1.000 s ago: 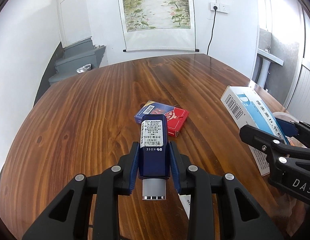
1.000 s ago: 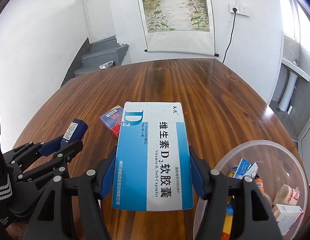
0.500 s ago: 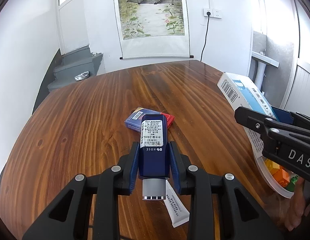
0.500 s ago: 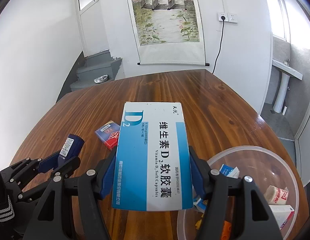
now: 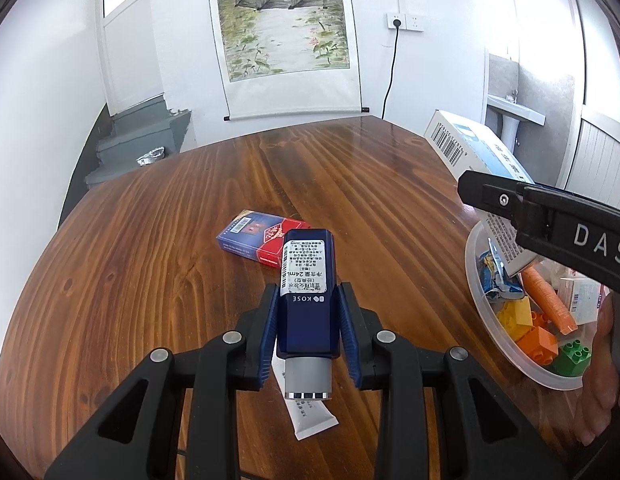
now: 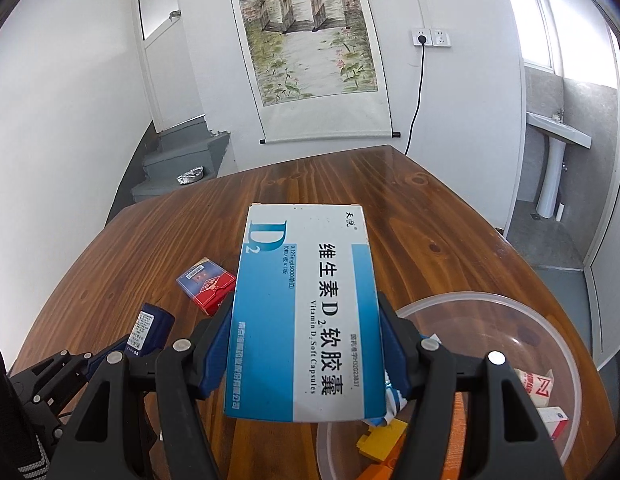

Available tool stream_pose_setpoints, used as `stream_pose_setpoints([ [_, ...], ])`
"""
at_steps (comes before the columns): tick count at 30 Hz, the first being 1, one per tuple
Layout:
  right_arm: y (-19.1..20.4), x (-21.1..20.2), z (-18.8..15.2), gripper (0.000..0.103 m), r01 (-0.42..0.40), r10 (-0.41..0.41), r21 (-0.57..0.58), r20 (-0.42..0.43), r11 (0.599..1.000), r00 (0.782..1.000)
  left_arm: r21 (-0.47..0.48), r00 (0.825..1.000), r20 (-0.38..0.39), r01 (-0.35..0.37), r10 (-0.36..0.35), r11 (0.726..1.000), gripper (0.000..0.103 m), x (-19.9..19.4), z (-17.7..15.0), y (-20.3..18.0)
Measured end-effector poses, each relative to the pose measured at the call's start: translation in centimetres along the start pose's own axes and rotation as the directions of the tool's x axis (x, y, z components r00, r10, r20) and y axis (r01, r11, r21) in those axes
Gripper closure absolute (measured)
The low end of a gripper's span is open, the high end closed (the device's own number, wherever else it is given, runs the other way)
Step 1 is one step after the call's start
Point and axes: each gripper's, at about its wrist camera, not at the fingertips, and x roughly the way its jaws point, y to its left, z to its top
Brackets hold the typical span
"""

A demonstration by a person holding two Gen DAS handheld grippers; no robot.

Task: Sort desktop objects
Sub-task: 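Carry the blue inhaler and vitamin D box over the clear bowl with both tools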

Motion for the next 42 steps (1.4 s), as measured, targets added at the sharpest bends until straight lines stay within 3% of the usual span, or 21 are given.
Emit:
stream_pose_setpoints([
  [6, -3.1, -1.0, -0.2, 0.035, 0.035, -0.036, 0.038, 0.021, 0.999, 0.999, 0.017, 1.000, -0.005, 0.024, -0.024, 1.000, 0.071, -0.2, -0.3, -1.6],
  [17, -10.6, -1.4, -1.1, 0.035, 0.066, -0.062, 0.178, -0.029, 0.982, 0.998, 0.021, 0.997, -0.011, 0.080, -0.079, 0.997, 0.071, -0.5, -0.2, -4.6],
  [30, -13.8, -0.4, -2.1, 0.035, 0.114, -0.092, 0.228, -0.105, 0.967, 0.990, 0.082, 0.970, -0.049, 0.242, -0.238, 0.967, 0.071, -0.5, 0.5, -11.2],
  [42, -14.7, -0.4, -2.6, 0.035, 0.127, -0.099, 0.255, -0.121, 0.959, 0.988, 0.145, 0.948, -0.076, 0.316, -0.308, 0.938, 0.071, 0.4, 0.0, -14.6],
])
